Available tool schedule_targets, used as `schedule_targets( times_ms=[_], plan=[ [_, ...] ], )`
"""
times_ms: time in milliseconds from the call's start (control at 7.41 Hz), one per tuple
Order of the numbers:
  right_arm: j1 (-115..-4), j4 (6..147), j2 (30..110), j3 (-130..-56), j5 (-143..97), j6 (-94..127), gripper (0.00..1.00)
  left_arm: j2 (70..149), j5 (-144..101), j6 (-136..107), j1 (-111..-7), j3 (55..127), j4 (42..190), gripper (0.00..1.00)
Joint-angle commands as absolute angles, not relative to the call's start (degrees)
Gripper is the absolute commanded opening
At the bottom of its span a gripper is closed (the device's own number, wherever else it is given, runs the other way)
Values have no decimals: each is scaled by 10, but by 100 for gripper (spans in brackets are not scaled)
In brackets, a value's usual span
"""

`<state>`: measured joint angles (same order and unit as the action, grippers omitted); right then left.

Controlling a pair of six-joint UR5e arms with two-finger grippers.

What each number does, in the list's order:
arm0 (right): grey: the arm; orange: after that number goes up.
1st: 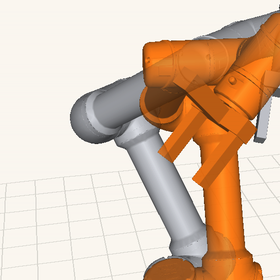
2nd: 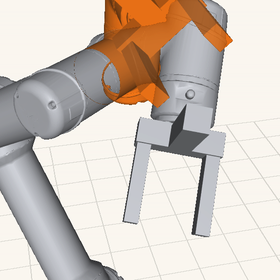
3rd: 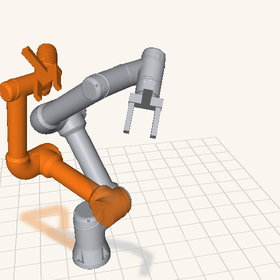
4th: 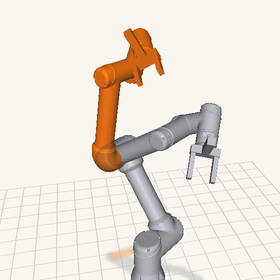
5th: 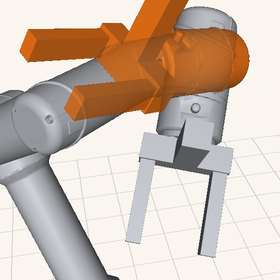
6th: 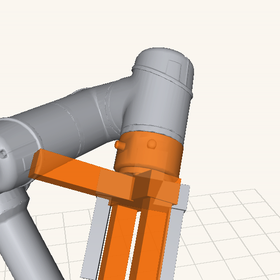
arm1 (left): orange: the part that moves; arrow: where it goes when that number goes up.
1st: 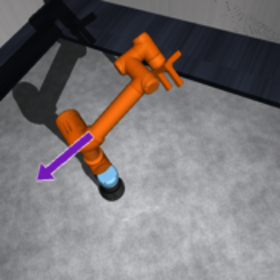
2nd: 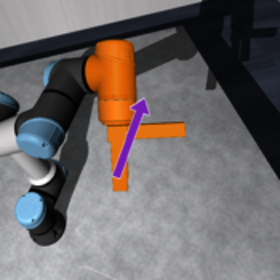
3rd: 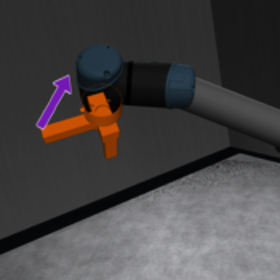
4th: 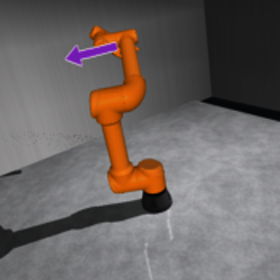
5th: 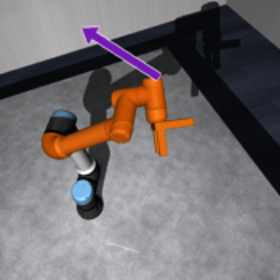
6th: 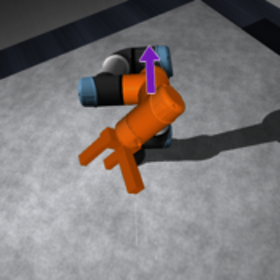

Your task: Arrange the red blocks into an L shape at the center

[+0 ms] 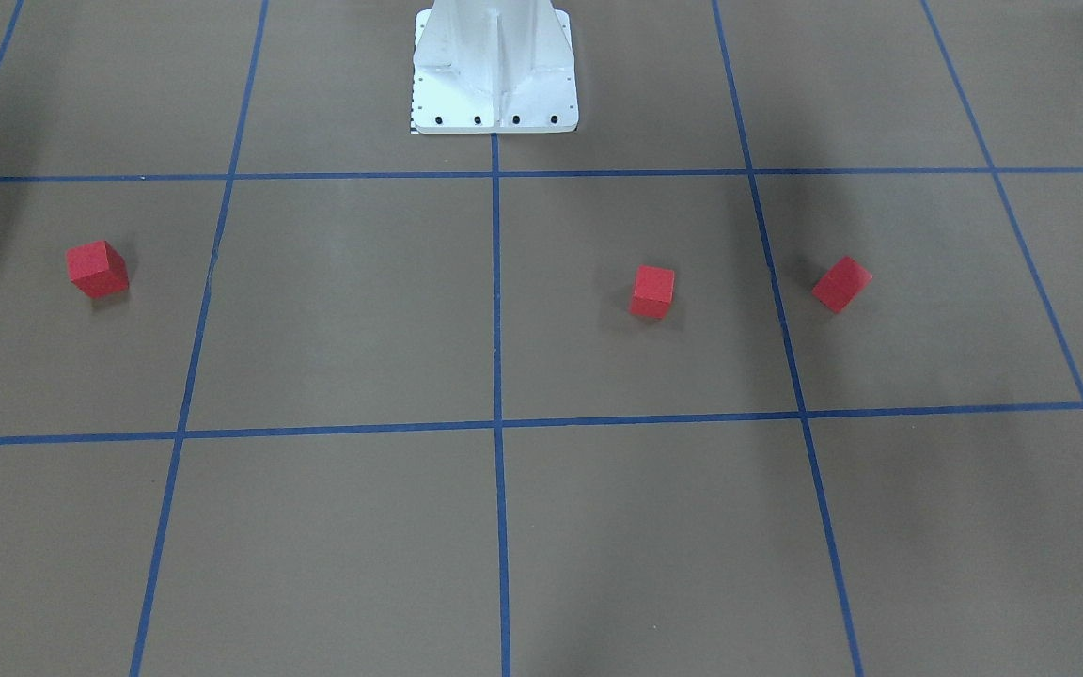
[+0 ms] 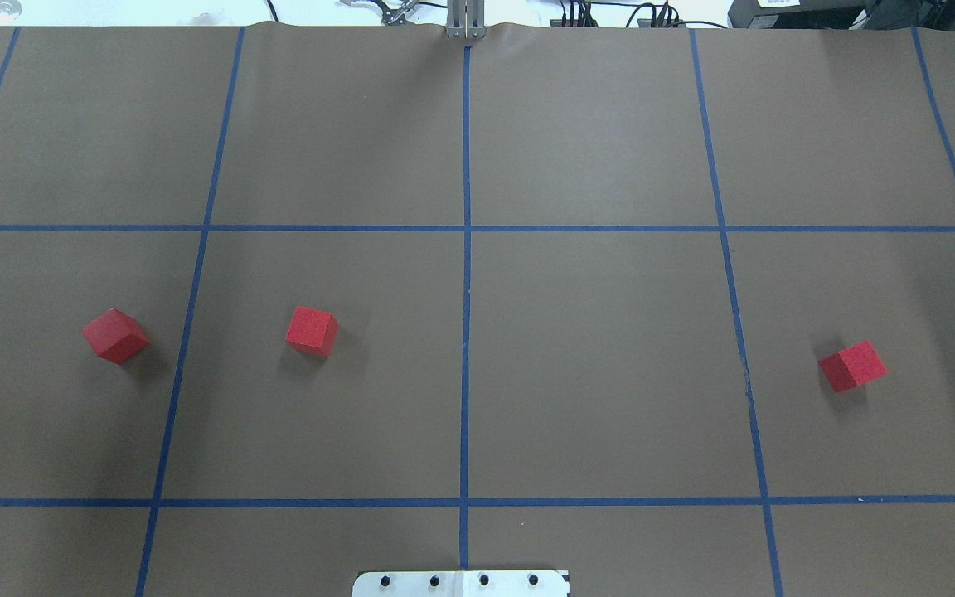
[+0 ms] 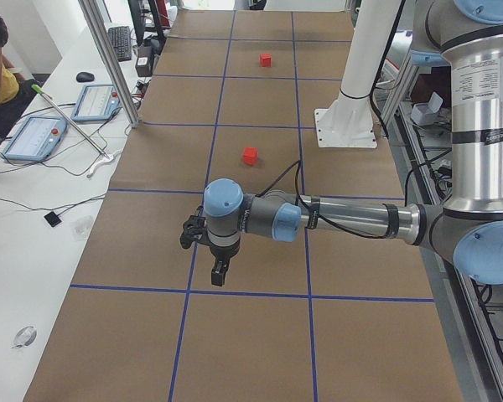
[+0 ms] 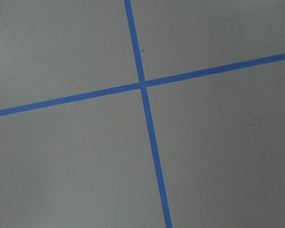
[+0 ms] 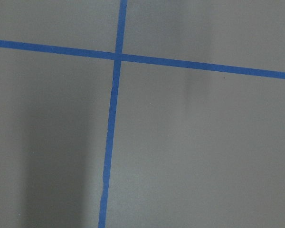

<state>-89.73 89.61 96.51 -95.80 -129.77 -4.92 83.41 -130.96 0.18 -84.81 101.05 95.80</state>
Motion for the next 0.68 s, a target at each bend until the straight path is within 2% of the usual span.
schedule_targets(
  times_ms=[0,270,540],
  plan=[
    [-897,896,965,-958,-1298,-49,99,832,-1310,1,-848,1028,957,100],
    [-897,896,965,-962,-1300,-51,99,833,-1310,1,-848,1029,957,100],
    [-897,896,962,-1007,-1297,-49,99,838,-1310,-6,-846,1048,968,100]
  ],
)
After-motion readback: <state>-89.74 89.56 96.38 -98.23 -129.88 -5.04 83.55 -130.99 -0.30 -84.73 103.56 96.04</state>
